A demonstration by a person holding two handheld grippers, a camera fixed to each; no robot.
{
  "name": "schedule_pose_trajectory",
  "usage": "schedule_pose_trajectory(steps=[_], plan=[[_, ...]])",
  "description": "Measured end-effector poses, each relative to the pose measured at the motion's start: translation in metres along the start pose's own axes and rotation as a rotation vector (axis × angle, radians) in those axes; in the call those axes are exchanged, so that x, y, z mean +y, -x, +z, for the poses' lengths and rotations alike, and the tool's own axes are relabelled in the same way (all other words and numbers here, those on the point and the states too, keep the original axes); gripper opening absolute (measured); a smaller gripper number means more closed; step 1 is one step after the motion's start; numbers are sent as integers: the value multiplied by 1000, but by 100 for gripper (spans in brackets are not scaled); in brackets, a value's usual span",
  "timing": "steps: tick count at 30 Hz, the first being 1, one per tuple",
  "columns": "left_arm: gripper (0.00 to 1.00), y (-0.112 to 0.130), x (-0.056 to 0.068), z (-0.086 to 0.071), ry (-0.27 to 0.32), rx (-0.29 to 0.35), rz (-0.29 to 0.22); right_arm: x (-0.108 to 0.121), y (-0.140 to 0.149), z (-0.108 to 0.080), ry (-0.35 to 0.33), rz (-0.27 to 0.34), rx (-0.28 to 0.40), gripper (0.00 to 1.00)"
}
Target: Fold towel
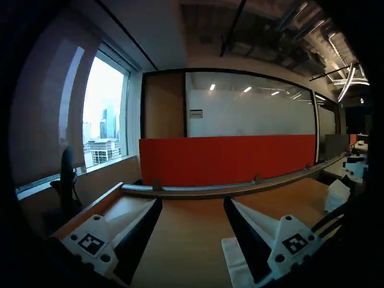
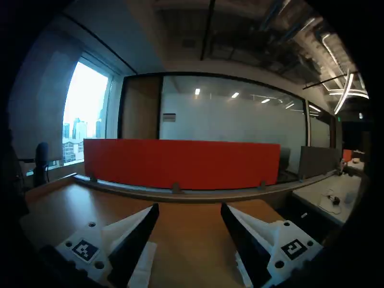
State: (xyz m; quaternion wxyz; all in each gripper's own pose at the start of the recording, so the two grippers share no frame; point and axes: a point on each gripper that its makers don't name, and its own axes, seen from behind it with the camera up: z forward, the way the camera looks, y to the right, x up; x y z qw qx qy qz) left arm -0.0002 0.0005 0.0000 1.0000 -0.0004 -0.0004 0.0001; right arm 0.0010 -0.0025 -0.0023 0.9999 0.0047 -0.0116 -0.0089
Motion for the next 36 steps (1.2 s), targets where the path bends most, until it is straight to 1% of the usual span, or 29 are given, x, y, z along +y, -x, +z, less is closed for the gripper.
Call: schedule_pose_trajectory(steps=[4, 9, 12, 15, 18, 24, 29, 33, 36], plan=[[95, 2, 10, 0, 23, -17, 7, -6, -4, -3, -19, -17, -27, 100], [95, 2, 18, -3, 59, -41, 30, -15, -11, -8, -49, -41, -47, 100], [95, 2, 21, -6, 80, -57, 43, -22, -12, -13, -78, -70, -65, 100], [95, 5, 27, -9, 109, -81, 46, -29, -8, -19, -113, -102, -93, 100], [95, 12, 35, -13, 153, -112, 43, -38, -2, -25, -158, -124, -125, 100], [95, 28, 49, -20, 233, -177, 65, -54, 11, -35, -250, -163, -187, 100], [95, 42, 59, -26, 293, -224, 70, -65, 22, -38, -315, -194, -234, 100], [95, 53, 67, -33, 342, -257, 75, -74, 31, -41, -369, -205, -271, 100], [95, 61, 72, -36, 366, -279, 89, -80, 37, -42, -401, -212, -296, 100]])
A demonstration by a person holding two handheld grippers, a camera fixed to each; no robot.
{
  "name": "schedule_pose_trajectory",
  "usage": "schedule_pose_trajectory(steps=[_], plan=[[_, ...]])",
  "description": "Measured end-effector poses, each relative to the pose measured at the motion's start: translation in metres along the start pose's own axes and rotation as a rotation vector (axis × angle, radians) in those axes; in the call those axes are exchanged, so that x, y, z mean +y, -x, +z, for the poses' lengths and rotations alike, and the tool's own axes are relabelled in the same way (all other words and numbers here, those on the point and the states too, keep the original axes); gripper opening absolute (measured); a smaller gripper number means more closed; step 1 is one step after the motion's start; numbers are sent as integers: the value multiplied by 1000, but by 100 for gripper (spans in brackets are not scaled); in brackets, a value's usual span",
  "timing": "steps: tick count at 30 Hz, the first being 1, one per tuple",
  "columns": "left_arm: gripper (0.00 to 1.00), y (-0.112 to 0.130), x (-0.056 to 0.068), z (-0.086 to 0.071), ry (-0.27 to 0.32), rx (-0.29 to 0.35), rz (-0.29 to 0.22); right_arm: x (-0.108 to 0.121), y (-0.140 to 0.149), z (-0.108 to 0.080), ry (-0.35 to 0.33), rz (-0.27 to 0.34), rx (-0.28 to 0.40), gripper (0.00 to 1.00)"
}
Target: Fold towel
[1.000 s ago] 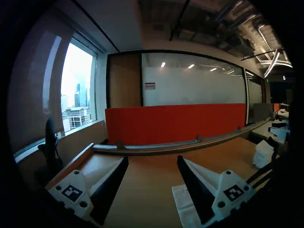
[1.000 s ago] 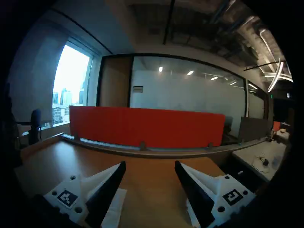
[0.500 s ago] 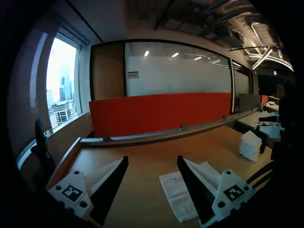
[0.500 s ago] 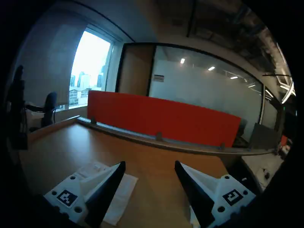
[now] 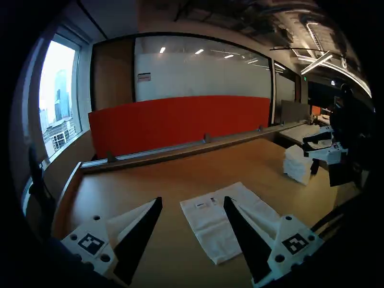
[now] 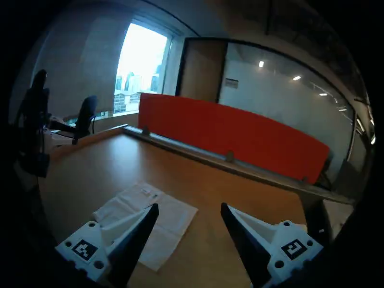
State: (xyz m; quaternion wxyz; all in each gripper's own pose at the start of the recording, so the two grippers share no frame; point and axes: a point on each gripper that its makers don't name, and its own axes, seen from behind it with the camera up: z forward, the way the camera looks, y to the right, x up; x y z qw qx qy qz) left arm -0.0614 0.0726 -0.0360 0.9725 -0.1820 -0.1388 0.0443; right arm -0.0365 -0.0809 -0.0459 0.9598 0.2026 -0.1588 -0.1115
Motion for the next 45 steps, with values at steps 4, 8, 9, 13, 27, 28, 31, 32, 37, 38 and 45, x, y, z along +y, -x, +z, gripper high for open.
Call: schedule_pose_trajectory(steps=[4, 8, 9, 13, 27, 28, 31, 32, 37, 38, 45], plan=[[95, 9, 5, 2, 20, -23, 18, -6, 6, 3, -32, -8, -26, 100], [95, 17, 11, 5, 42, -42, 35, -12, 12, 6, -58, -17, -44, 100], [95, 19, 13, 6, 48, -47, 39, -13, 13, 6, -64, -19, -48, 100], [95, 30, 21, 10, 76, -65, 55, -16, 26, 9, -81, -19, -74, 100], [95, 97, 48, 35, 144, -187, 105, -28, 86, 25, -125, -38, -173, 100], [95, 101, 49, 37, 147, -195, 106, -29, 89, 27, -128, -41, -178, 100], [95, 113, 53, 43, 158, -218, 103, -33, 99, 32, -137, -48, -193, 100], [95, 117, 54, 45, 163, -228, 99, -34, 102, 33, -141, -51, -200, 100], [95, 135, 58, 54, 178, -261, 94, -41, 122, 40, -158, -58, -234, 100], [95, 139, 59, 56, 180, -268, 96, -42, 126, 42, -162, -59, -241, 100], [95, 167, 61, 66, 194, -324, 108, -52, 153, 51, -188, -69, -288, 100]])
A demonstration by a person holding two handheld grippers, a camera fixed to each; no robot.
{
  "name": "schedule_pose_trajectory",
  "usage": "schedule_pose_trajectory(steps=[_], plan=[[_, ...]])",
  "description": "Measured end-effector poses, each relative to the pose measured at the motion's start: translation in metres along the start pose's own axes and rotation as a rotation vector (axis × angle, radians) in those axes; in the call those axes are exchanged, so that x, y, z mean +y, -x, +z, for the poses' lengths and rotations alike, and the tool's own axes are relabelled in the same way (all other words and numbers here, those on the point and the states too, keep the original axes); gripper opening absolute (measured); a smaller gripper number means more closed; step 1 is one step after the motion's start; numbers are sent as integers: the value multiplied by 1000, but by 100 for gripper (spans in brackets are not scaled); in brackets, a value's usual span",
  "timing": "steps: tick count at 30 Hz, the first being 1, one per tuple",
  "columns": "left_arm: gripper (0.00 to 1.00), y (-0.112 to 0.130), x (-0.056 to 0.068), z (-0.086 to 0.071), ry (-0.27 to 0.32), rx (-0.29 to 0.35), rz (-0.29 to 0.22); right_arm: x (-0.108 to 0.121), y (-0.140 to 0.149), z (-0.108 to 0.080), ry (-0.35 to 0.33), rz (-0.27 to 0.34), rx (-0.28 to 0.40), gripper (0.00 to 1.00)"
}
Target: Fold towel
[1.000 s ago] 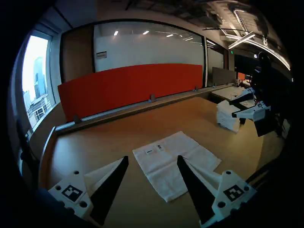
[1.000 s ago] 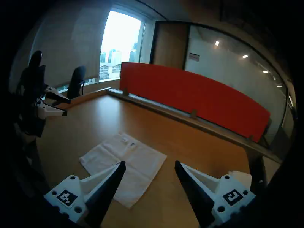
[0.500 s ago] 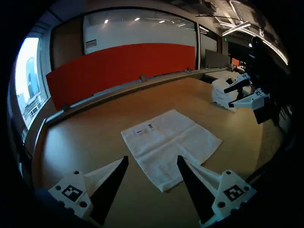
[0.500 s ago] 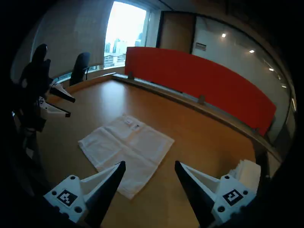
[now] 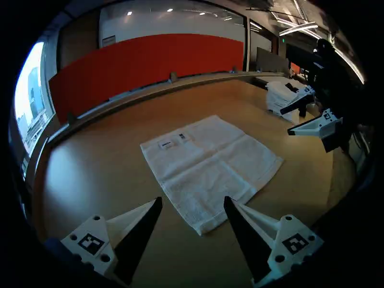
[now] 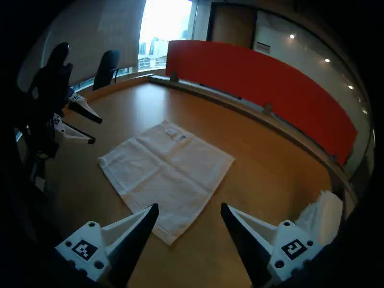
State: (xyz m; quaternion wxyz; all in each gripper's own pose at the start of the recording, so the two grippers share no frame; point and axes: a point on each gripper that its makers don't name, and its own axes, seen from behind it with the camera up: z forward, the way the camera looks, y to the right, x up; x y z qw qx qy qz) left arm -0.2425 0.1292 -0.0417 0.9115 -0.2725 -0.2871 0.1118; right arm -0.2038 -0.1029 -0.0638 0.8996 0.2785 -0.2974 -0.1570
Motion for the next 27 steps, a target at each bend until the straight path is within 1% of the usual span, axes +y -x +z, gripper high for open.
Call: schedule_pose_trajectory(steps=[3, 11, 18, 23, 27], plan=[[95, 12, 1, 7, 7, -27, 4, -3, 10, 6, -10, -3, -23, 100], [95, 40, 3, 20, 27, -90, 7, -10, 35, 21, -37, 3, -82, 100], [95, 56, 8, 30, 45, -131, 15, -18, 51, 30, -68, -10, -124, 100], [95, 66, 10, 36, 54, -159, 29, -22, 63, 33, -87, -24, -158, 100], [95, 73, 11, 41, 58, -181, 30, -24, 69, 35, -97, -28, -176, 100]])
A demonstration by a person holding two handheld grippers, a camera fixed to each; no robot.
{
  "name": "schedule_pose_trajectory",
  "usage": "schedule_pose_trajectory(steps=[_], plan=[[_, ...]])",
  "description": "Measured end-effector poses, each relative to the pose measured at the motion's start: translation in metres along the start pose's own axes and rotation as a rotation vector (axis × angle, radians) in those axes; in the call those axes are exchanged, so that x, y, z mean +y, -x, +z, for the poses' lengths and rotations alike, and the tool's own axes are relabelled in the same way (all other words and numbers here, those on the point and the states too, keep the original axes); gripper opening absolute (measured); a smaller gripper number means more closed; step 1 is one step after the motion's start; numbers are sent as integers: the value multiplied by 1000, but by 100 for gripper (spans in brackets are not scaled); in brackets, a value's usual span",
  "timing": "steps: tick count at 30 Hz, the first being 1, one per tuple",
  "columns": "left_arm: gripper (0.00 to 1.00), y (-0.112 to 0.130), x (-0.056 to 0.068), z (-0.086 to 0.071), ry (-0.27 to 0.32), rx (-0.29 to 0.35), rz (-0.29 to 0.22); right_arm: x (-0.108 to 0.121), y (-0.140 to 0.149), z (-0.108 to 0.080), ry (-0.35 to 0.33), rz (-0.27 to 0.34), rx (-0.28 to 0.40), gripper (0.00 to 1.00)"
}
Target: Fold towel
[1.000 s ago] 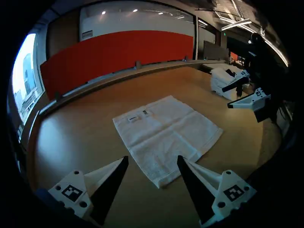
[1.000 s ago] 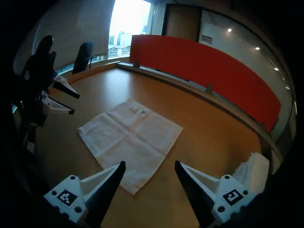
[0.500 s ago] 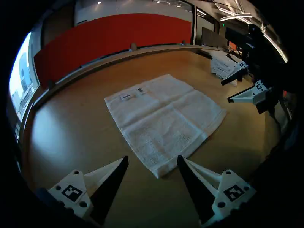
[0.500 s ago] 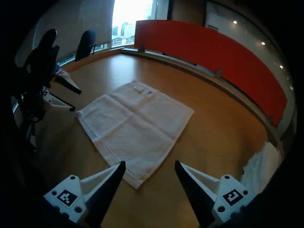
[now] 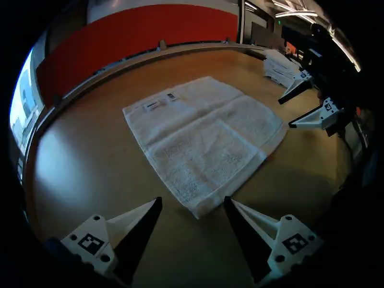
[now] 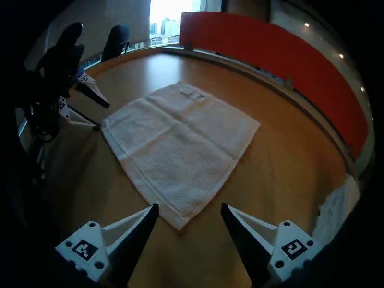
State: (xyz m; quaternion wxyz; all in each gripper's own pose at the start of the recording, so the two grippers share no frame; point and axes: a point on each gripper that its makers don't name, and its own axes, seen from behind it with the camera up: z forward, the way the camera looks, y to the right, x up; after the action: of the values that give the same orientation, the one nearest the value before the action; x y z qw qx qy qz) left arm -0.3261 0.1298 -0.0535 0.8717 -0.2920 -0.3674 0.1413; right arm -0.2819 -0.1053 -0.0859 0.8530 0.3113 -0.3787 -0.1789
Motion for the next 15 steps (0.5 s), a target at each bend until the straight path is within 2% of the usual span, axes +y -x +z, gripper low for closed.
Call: schedule_pose_trajectory(steps=[10, 13, 15], plan=[[95, 6, 5, 9, 20, -36, 3, -2, 12, 6, -28, 15, -33, 96], [94, 7, 6, 10, 22, -40, 10, -3, 15, 6, -39, 16, -39, 90], [93, 7, 6, 10, 23, -42, 15, -4, 17, 7, -46, 15, -43, 83]])
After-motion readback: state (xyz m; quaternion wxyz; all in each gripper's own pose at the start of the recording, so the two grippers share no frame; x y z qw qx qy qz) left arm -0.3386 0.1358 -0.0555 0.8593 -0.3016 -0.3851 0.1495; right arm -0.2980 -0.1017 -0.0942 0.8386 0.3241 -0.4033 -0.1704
